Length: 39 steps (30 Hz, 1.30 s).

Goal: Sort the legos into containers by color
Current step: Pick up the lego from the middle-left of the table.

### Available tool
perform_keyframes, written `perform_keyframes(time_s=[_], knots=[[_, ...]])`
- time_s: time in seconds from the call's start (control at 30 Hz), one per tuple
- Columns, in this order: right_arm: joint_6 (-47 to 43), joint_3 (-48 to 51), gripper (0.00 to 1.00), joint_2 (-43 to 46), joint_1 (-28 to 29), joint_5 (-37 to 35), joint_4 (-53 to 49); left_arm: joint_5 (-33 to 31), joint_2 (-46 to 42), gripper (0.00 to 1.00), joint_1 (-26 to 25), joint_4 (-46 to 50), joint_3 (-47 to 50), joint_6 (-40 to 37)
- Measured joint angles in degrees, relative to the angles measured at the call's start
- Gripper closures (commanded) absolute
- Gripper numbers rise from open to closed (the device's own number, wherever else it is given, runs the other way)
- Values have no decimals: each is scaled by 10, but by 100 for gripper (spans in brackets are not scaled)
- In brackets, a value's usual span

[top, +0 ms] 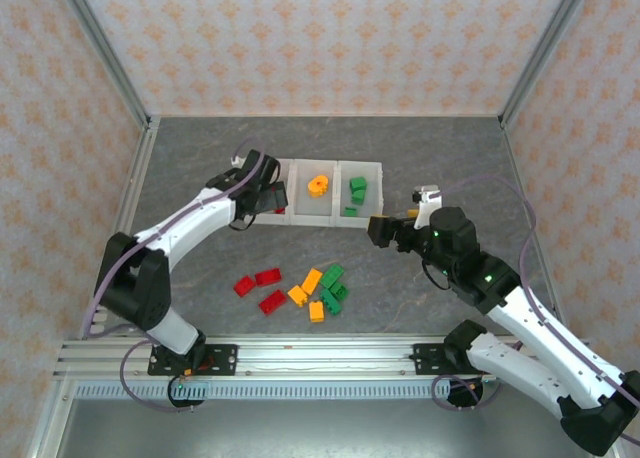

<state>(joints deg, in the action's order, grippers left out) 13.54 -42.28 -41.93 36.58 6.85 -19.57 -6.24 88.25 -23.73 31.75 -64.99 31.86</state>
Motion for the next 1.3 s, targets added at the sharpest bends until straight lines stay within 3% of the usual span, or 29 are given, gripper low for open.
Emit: perform_keyframes(time_s=[0.27, 0.6, 0.83, 1.3], knots=[[12, 20, 0, -1, 0, -26, 3, 16, -92, 1, -96, -1, 122, 27], [30, 26, 0, -13, 0, -95, 5, 21, -84, 1, -207, 30, 159, 41], [45, 30, 0, -17, 0, -111, 2, 10, -26, 3, -214, 56, 159, 41], [49, 32, 0, -2, 0, -130, -2, -3, -7, 10, -214, 69, 165, 44]])
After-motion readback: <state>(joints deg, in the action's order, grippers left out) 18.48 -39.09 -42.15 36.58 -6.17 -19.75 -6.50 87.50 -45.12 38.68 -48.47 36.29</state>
